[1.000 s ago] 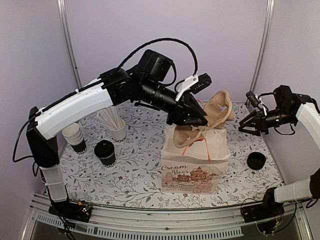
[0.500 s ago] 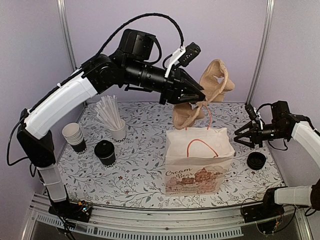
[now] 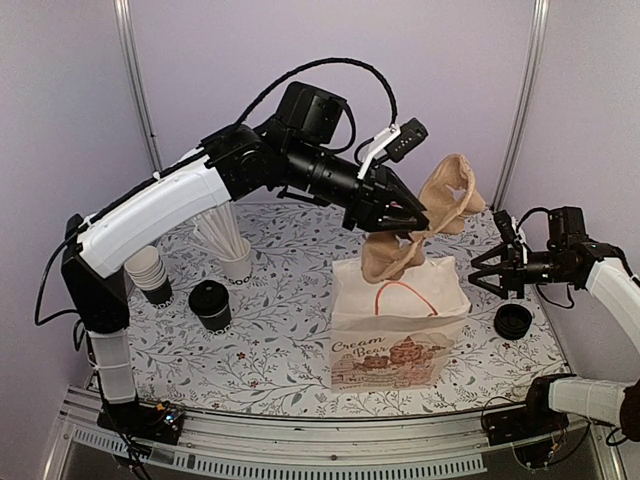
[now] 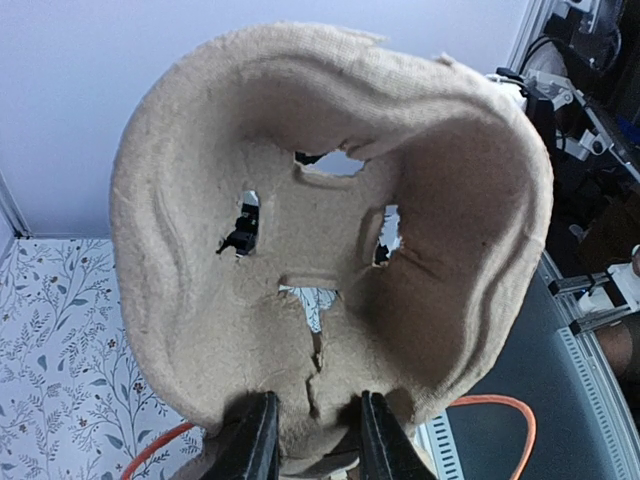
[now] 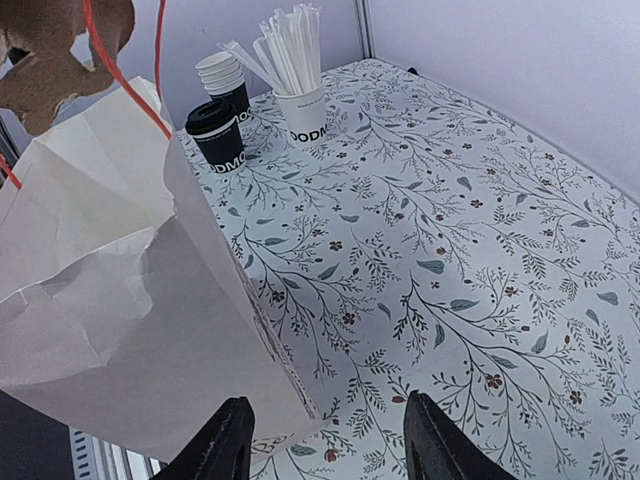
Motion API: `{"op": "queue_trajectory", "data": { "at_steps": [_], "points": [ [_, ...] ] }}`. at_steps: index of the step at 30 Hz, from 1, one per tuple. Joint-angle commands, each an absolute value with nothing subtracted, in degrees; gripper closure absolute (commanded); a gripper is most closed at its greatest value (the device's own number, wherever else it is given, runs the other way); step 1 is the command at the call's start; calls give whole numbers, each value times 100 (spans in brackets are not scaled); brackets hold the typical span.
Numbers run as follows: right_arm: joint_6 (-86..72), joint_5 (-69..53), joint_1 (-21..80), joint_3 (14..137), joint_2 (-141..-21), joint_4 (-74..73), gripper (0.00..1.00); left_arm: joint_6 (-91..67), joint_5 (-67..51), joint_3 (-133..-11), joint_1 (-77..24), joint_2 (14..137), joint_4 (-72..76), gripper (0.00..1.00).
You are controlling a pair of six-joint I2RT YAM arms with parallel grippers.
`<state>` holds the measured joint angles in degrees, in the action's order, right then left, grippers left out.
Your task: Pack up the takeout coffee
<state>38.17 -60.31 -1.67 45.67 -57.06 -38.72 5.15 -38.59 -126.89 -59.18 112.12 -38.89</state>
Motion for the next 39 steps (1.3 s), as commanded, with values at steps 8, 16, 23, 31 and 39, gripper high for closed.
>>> {"op": "queue_trajectory", "data": {
  "at_steps": [8,16,23,31,39],
  "points": [
    [3787,-5972,-185,4469,-5779,-3716,46,754,-3431,-12512,-6179,11422,-4602,76],
    [3838,-5959,-185,4447,-5800,-3709,46,479,-2472,-12547,-6220,11591,-5501,77],
    [3910,-6002,-185,4456,-5860,-3753,46,179,-2214,-12286,-6265,11448,-5693,77],
    [3970,-6038,-185,4465,-5862,-3785,46,109,-2124,-11945,-6470,11367,-5899,78],
    [4024,-6081,-185,4474,-5896,-3823,46,13,-1869,-11491,-6574,11299,-6069,79]
  ]
}}
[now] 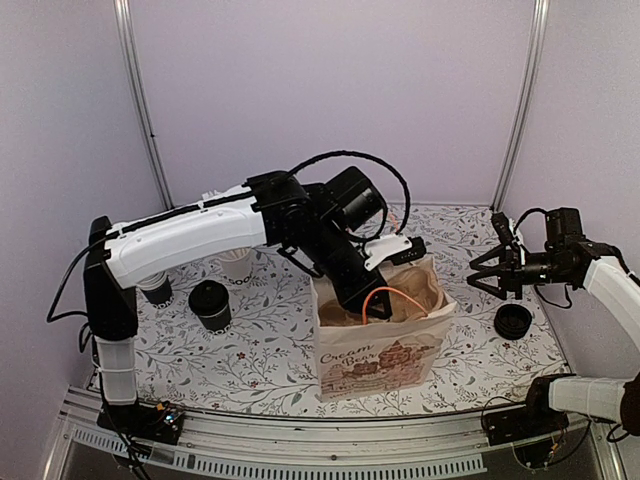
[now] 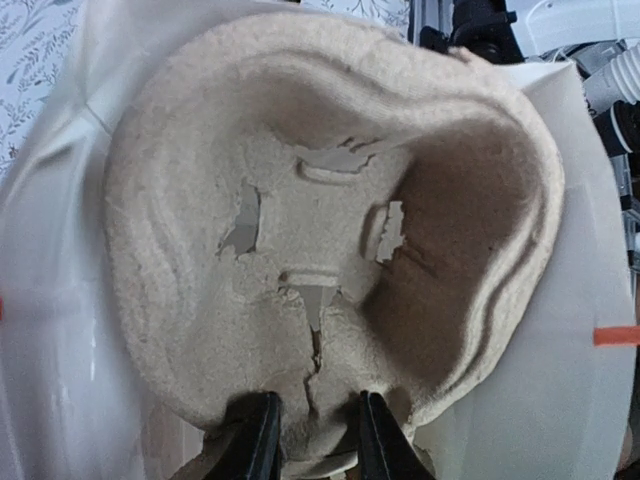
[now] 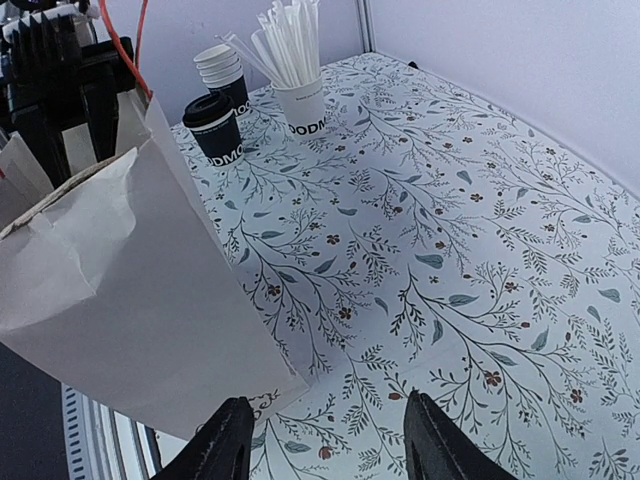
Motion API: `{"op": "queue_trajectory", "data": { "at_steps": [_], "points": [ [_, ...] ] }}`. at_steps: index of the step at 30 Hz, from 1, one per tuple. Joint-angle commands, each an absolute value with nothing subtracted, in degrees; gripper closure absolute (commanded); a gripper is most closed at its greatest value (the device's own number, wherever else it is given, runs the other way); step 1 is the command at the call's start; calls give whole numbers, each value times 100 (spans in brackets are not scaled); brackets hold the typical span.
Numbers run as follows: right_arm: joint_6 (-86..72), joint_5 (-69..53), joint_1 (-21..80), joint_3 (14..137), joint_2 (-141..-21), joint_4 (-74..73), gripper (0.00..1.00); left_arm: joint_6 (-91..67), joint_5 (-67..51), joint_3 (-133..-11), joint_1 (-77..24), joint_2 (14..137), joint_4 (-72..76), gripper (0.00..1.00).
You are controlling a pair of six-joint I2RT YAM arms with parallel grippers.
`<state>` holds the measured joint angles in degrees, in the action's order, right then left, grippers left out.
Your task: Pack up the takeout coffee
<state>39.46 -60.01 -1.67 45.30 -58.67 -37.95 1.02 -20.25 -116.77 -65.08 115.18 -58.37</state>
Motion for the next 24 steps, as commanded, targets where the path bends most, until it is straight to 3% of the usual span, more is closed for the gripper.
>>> {"op": "queue_trajectory", "data": {
  "at_steps": [1,24],
  "points": [
    [4025,-6082,-185,4474,-5897,-3823,46,-41,-1839,-11455,-6574,11290,-6087,79],
    [4138,-6135,-185,4482,-6006,-3873,46,-99,-1454,-10835,-6689,11529,-6352,82]
  ]
}}
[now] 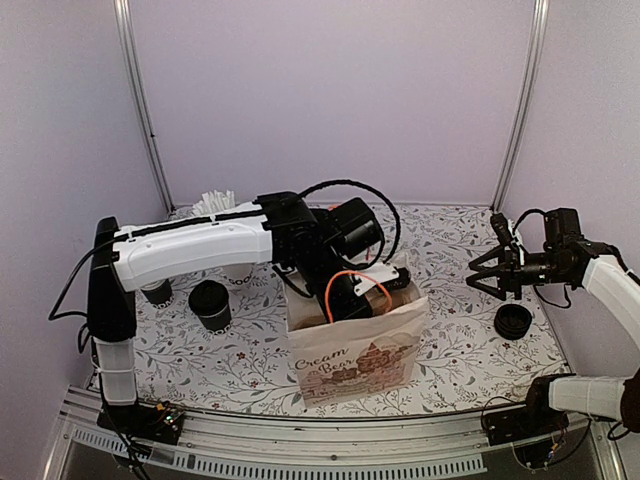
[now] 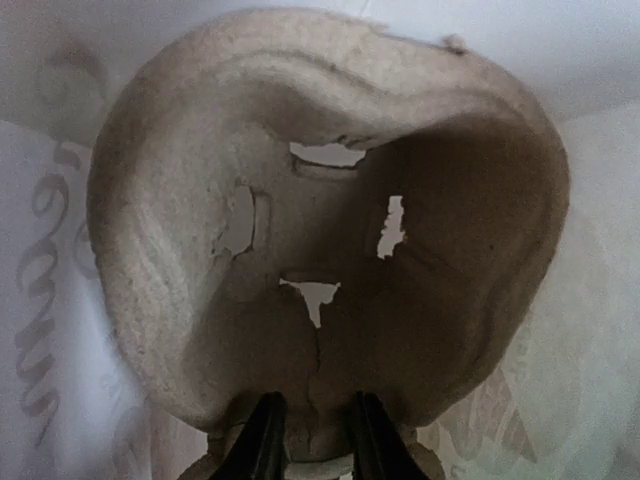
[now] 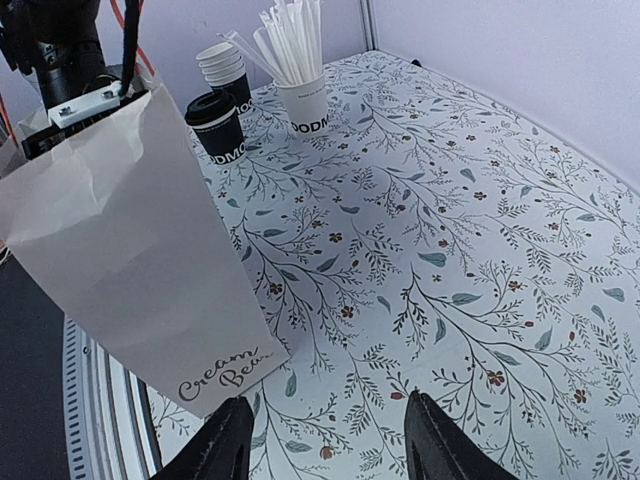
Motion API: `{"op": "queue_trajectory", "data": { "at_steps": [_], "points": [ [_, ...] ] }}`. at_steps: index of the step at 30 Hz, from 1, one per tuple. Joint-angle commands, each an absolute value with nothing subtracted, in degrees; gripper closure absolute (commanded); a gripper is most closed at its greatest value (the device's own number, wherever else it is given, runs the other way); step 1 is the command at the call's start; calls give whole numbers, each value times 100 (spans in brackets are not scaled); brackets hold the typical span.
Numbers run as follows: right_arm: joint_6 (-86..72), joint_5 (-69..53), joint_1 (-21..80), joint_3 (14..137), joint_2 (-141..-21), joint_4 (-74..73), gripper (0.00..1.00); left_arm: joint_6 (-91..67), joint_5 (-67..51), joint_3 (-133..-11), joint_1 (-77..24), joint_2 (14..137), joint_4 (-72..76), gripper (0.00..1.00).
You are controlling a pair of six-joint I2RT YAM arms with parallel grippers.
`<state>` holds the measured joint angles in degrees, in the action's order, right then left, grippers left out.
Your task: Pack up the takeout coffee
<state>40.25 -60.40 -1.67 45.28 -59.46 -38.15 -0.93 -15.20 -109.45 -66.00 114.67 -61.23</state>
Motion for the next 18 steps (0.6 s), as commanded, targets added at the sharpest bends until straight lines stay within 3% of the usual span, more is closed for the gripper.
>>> {"op": "queue_trajectory", "data": {
  "at_steps": [1,18],
  "points": [
    [4139,-6139,-185,4482,-6004,-3871,46,-97,-1430,-10837,-6689,11545,-6354,82],
    [4200,-6155,-185,4482,-6038,-3902,46,-137,-1054,-10640,-6774,12067,-6311,82]
  ]
}}
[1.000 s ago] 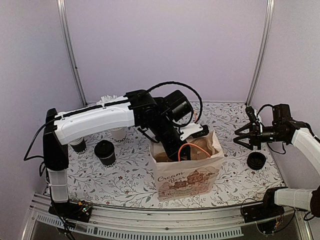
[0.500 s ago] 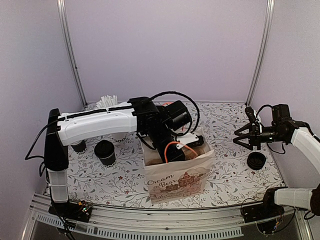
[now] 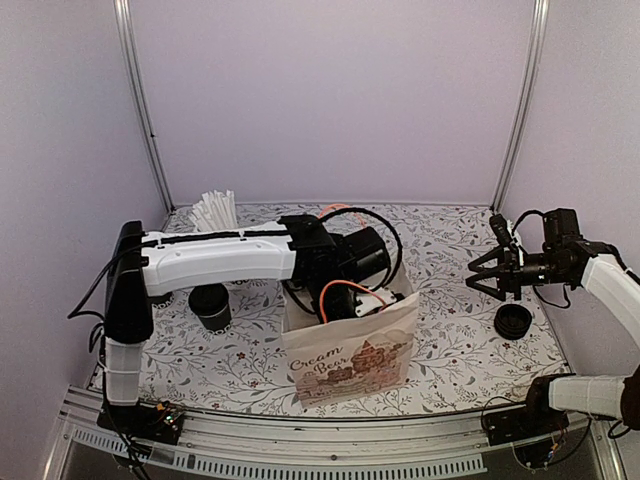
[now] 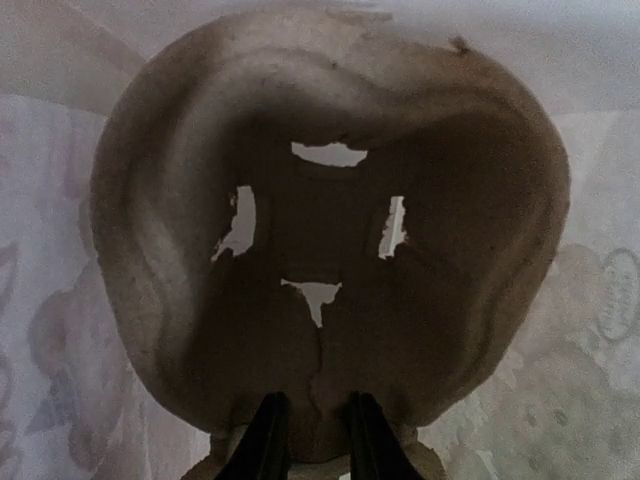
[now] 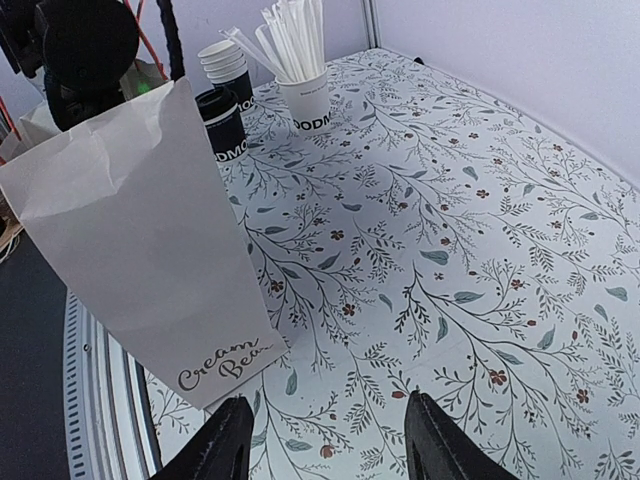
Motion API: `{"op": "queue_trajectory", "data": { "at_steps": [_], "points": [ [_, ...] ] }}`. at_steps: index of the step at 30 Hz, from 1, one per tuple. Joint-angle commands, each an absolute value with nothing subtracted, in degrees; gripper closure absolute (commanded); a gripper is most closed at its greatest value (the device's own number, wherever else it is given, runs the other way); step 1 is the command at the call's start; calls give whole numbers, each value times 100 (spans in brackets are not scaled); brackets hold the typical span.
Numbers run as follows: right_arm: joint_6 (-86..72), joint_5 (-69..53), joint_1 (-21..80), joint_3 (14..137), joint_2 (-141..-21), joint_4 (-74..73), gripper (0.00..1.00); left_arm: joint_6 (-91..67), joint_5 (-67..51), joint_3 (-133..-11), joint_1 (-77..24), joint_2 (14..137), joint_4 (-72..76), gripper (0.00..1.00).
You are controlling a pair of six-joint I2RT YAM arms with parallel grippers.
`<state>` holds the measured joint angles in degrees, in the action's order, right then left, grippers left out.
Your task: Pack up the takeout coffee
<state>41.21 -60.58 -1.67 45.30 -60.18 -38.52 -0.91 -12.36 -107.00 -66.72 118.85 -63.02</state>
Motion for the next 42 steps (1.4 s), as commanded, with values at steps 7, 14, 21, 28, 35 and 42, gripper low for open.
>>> {"op": "queue_trajectory", "data": {
  "at_steps": [7,14,21,28,35,42],
  "points": [
    [4223,-6152,-185,4474,-6047,-3905,46,-166,-1115,-10326,-6827,12237,-5819,82],
    [4240,-6152,-185,4482,-6099,-3915,46,-217,-1230,-10003,-6839,12359,-5441,82],
    [4249,-6152,-185,4474,-6095,-3920,46,-320,-1381,-9722,-6868,12435,-5161,82],
    [4254,-6152,-185,4474,-6104,-3920,46,-435,-1500,-9510,-6939,12495,-4926,78],
    [4263,-6161,-185,4474,-6095,-3929,46,-505,-1337,-9584,-6961,12329,-4966,59],
    [4276,-6178,-185,4474,-6086,-3942,46,-700,-1362,-10163,-6975,12014,-5466,42]
  ]
}}
